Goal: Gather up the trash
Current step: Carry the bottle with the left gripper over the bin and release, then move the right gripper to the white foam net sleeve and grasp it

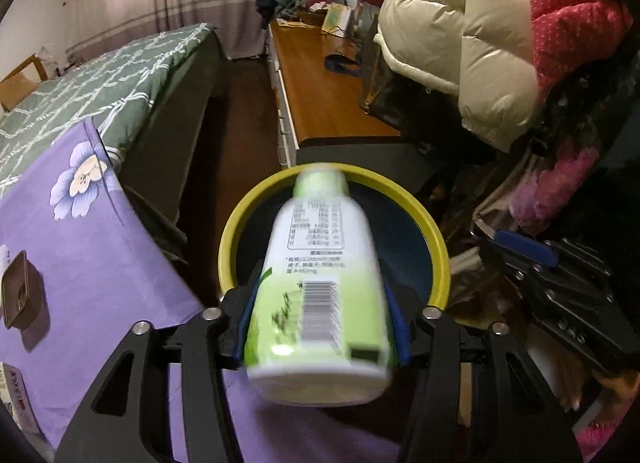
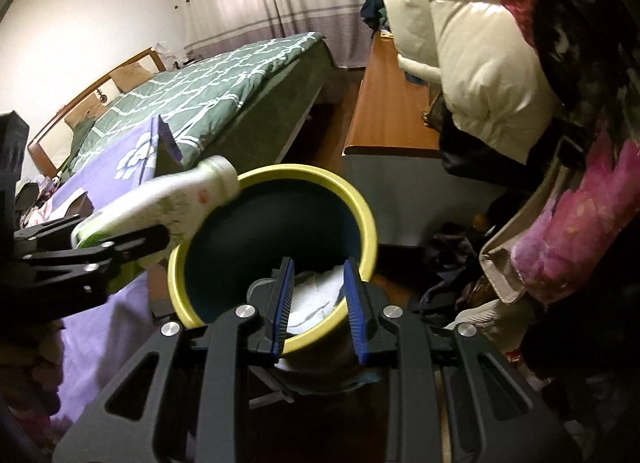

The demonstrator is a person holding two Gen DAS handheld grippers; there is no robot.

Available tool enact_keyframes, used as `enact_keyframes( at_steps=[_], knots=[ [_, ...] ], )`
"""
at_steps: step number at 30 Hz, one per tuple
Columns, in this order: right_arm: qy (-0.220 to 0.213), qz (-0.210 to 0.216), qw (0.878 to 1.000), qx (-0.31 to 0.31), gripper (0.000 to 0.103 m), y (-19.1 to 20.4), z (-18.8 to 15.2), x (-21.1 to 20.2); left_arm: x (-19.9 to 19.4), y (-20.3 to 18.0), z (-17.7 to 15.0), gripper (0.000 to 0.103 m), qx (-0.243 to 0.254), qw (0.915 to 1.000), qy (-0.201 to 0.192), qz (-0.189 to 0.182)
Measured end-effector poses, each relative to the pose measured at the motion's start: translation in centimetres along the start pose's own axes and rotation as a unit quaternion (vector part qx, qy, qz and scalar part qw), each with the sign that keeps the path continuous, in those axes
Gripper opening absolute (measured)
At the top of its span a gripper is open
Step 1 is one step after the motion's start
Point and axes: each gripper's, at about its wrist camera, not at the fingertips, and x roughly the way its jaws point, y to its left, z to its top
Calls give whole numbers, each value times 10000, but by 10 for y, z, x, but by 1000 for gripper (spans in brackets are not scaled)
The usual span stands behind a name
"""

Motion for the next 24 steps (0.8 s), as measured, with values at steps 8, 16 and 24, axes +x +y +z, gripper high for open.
enact_keyframes(
  at_steps=[8,16,24],
  knots=[
    [41,93,9999,-9,25,6,0,5,-45,20,-6,88,-158,9981,-486,330],
    [152,386,9982,-437,29,58,3,14,-138,98,-53,94,-983,9834,-1110,1042],
    [203,932,9887,-1160,29,155,7,20,-214,185,-125,94,-1881,9497,-1294,2145]
  ],
)
